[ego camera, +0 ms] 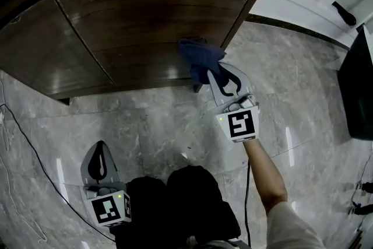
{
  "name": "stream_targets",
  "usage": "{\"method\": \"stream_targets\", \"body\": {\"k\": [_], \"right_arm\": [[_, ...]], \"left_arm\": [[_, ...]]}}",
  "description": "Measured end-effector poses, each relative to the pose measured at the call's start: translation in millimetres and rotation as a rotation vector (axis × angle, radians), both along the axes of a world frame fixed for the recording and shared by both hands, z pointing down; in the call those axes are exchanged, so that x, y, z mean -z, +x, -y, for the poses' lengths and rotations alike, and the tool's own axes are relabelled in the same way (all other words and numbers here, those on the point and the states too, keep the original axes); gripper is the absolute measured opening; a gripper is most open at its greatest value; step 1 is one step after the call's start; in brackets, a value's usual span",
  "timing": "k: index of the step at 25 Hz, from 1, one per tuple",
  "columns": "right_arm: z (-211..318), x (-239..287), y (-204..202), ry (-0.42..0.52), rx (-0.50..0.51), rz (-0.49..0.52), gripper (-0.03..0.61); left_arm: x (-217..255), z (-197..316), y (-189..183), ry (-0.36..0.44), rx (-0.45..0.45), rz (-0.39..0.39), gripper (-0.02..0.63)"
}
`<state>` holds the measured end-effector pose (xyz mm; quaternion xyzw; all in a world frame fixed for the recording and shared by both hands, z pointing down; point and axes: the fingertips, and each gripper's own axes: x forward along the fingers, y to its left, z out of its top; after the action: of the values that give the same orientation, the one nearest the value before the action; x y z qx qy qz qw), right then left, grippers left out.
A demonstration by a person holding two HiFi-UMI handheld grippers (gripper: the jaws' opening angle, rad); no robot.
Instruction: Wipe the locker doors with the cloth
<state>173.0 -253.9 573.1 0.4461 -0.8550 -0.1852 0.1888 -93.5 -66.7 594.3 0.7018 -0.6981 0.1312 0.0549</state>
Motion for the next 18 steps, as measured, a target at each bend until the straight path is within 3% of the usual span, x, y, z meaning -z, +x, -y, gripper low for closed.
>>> {"method": "stream_targets", "body": {"k": [6, 18], "right_arm": [[61.5, 54.9, 9.8, 0.165, -0.068, -0.063, 0.071], [64.8, 203.1, 3.6, 0.401, -0.076, -0.036, 0.072]], "left_arm": [[11.0, 2.5, 4.7, 0.012, -0.015, 0.0, 0.002], [18.6, 2.5, 5.1, 0.026, -0.017, 0.006, 0.002]]}}
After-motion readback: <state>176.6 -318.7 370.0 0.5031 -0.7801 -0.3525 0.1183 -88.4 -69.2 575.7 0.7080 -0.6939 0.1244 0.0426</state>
